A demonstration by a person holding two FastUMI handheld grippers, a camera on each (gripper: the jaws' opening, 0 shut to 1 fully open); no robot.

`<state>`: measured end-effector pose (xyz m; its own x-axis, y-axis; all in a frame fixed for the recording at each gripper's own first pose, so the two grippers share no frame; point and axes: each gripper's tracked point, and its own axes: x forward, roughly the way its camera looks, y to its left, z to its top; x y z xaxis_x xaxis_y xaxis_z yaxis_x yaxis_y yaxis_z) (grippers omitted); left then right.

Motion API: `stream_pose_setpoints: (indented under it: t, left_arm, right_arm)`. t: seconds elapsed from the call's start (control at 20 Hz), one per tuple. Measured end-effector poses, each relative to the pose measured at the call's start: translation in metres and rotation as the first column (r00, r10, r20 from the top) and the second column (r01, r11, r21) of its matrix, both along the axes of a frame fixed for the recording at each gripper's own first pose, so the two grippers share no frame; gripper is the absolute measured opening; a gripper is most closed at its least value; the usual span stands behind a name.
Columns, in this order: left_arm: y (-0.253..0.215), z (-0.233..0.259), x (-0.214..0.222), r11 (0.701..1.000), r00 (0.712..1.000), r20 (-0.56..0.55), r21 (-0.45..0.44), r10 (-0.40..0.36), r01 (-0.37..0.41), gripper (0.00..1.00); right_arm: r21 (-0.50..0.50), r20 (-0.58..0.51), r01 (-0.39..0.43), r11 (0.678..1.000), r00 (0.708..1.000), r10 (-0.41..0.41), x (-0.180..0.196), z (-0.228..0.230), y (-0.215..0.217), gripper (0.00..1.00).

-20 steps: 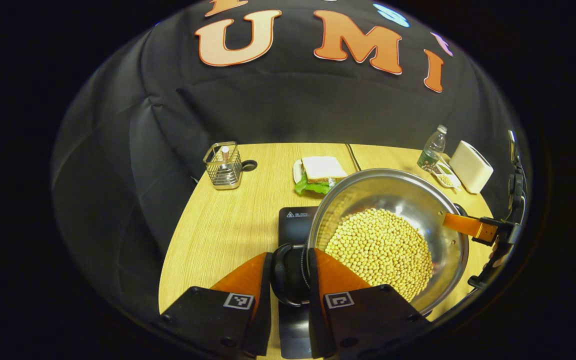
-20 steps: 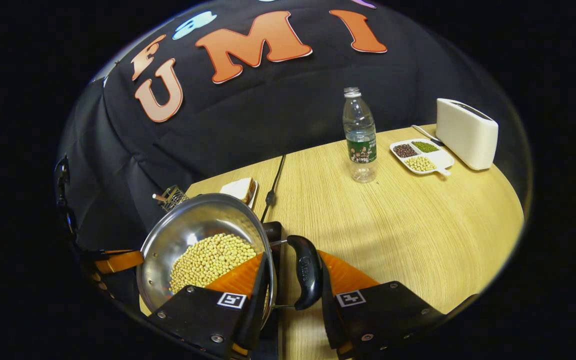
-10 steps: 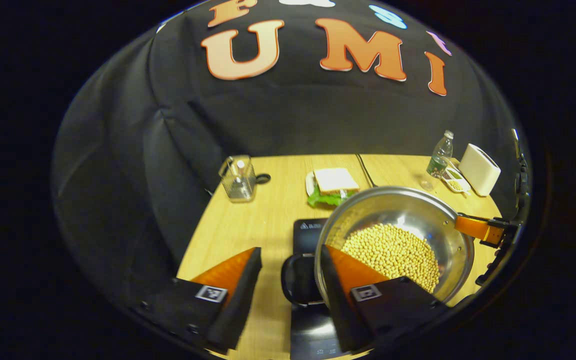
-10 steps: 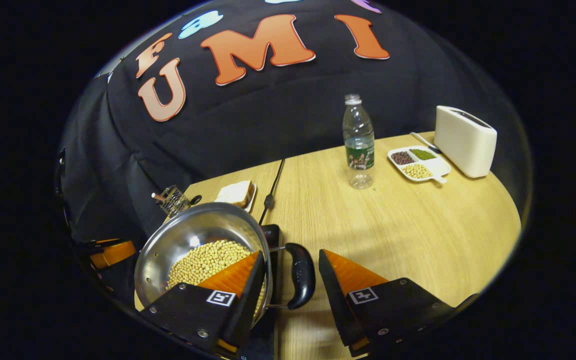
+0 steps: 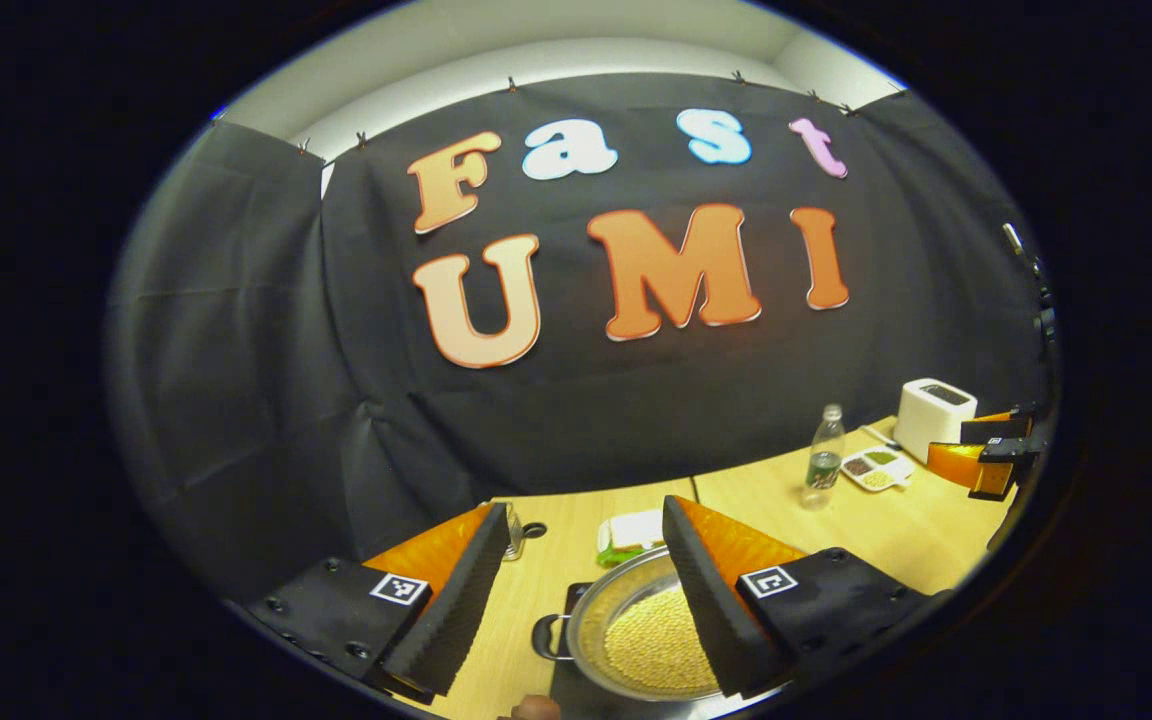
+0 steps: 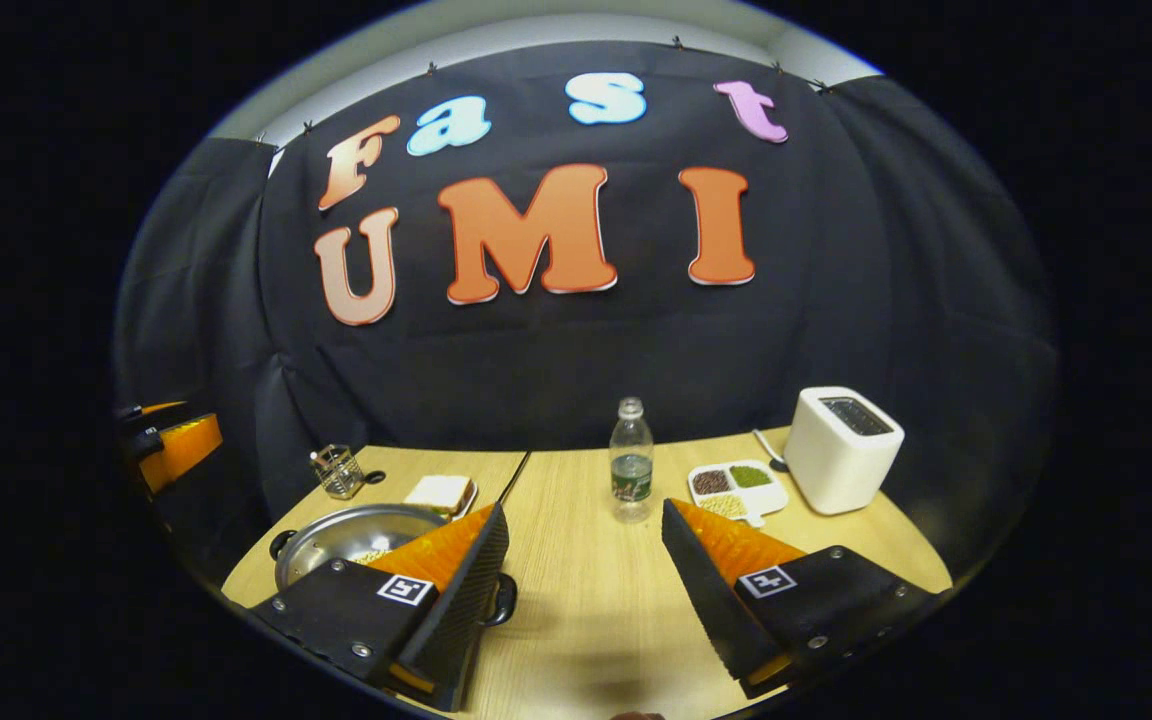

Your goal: First push the handle of the pot to place it horizontally, then grasp the pot with both hands and set it on the induction cooktop.

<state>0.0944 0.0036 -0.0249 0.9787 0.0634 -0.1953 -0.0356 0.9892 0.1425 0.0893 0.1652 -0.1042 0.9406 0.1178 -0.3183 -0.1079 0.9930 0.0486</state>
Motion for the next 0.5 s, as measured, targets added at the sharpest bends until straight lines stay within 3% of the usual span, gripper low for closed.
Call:
stream_pose_setpoints:
  t: [0.25,0.4,0.45,0.5]
  left_arm:
    - [-0.061,0.075,-0.010,0.996,0.990,0.138,-0.079,-0.017,0.029,0.98]
    - [-0.105,0.108,-0.019,0.987,0.981,0.185,-0.132,-0.065,0.090,0.98]
    - [-0.118,0.118,-0.023,0.982,0.978,0.194,-0.154,-0.080,0.111,0.93]
    - [-0.128,0.130,-0.028,0.975,0.975,0.203,-0.183,-0.088,0.126,1.00]
  right_arm:
    - [-0.021,0.174,0.075,0.997,0.982,-0.070,-0.021,0.091,-0.077,0.95]
    - [-0.013,0.236,0.118,0.993,0.965,-0.111,-0.037,0.131,-0.119,0.95]
    - [-0.010,0.256,0.132,0.991,0.959,-0.125,-0.042,0.143,-0.131,0.95]
    - [-0.007,0.274,0.145,0.989,0.952,-0.137,-0.048,0.155,-0.144,1.00]
